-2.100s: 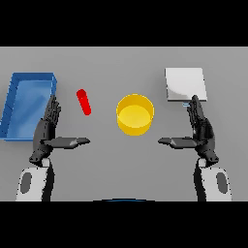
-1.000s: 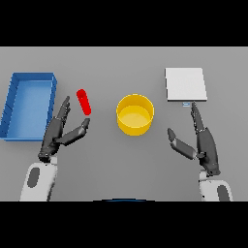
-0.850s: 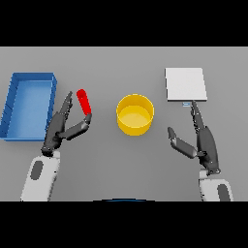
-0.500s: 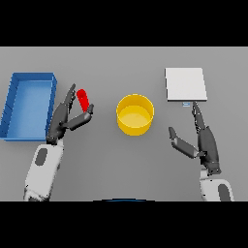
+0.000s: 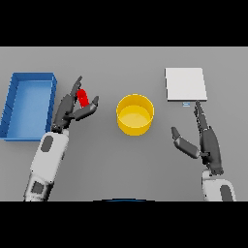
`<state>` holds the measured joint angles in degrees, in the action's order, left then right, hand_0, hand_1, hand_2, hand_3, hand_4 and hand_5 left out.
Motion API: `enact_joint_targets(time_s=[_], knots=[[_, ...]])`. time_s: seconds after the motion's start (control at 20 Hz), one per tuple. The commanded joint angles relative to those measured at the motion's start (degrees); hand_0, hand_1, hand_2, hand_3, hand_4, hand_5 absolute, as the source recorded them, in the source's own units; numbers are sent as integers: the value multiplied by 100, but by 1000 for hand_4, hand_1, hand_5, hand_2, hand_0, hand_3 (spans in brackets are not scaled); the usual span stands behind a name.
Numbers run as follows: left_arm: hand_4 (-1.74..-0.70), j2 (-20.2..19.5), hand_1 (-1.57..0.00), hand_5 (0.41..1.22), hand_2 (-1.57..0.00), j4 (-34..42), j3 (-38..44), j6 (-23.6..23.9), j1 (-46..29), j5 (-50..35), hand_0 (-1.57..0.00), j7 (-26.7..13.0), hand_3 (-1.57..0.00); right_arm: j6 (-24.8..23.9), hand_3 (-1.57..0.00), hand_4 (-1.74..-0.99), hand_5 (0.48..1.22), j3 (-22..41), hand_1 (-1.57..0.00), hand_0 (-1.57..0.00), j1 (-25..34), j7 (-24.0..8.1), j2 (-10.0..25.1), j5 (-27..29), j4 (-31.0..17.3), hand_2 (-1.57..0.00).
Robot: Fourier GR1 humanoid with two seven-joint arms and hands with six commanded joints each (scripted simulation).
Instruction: Pick up the red beaker and tilt it to pour out 1 green nut into yellow bowl. Pick up the yellow bowl and place it on the metallic measuring scale.
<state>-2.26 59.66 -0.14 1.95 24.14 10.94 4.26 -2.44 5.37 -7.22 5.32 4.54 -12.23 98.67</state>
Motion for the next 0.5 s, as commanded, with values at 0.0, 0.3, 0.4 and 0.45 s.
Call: enact_joint_targets(time_s=[0.0, 0.3, 0.4, 0.45], knots=[[-1297, 10, 1, 686, 1, -80, 33, -7, 62, -28, 1, 46, 1, 6, 1, -1268, 639, -22, 1, 1, 21, -62, 22, 16, 12, 1], [-1378, 190, -26, 724, -67, -545, 257, 104, 390, -199, 1, 385, -31, 1, 1, -1259, 642, 25, 1, 1, -44, -81, 8, -41, 38, 1], [-1449, 256, -328, 783, -364, -714, 413, 179, 485, -324, -285, 420, -292, -29, 1, -1258, 644, 47, 1, 1, -26, -24, -32, -86, -66, 1], [-1448, 277, -481, 871, -523, -754, 447, 300, 530, -302, -441, 355, -547, -36, 1, -1257, 645, -3, 1, 1, -2, -19, 5, -68, -97, 1]])
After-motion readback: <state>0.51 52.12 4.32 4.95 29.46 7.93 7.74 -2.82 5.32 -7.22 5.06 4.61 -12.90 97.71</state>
